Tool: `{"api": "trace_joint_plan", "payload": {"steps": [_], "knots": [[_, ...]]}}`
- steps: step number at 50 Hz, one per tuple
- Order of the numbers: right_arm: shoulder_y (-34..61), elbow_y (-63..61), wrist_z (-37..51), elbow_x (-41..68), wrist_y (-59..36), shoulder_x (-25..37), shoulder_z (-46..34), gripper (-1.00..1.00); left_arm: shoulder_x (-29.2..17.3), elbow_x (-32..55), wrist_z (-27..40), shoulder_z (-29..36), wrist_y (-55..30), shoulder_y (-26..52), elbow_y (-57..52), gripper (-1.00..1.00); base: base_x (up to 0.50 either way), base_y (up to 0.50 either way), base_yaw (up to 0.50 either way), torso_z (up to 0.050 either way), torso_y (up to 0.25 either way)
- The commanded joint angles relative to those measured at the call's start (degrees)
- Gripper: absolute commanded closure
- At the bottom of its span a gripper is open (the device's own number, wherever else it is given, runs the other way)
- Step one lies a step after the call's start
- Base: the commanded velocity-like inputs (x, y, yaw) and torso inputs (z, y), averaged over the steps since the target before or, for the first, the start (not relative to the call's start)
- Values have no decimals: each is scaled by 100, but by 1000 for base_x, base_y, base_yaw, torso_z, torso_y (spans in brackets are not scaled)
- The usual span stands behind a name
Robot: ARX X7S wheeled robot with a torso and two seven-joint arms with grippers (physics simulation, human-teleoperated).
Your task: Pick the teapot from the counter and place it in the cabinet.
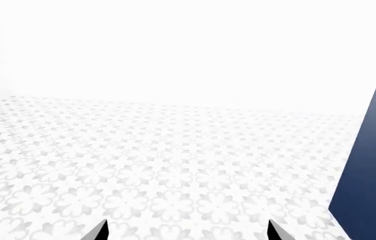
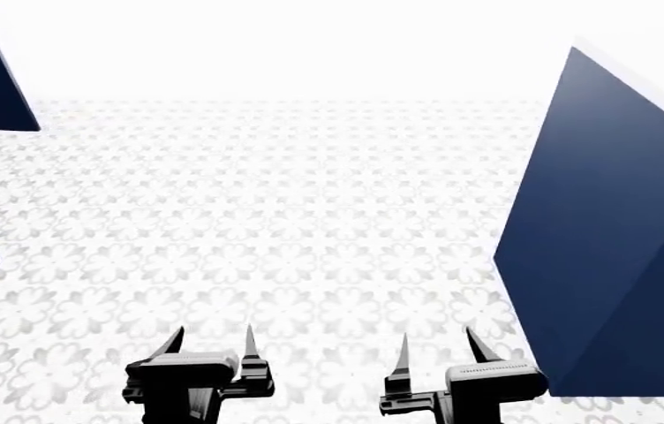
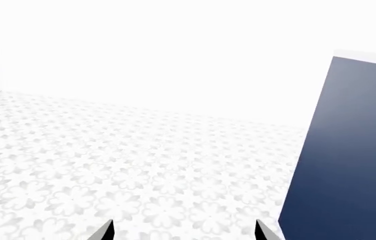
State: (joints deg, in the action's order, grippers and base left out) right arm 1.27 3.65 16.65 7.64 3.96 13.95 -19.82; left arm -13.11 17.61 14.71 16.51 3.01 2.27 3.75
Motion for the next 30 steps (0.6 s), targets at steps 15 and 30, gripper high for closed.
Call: {"api": "trace_joint_plan", "payload": {"steps": [15,30], "knots": [[14,15,49,29,10,42,-68,-100,-31,33,38,58,23,21,23,-100,-500,0,0,0,0],[29,22,76,54,12,63,-99,-100,-52,52,67,86,46,9,18,-100,-500,0,0,0,0]]}}
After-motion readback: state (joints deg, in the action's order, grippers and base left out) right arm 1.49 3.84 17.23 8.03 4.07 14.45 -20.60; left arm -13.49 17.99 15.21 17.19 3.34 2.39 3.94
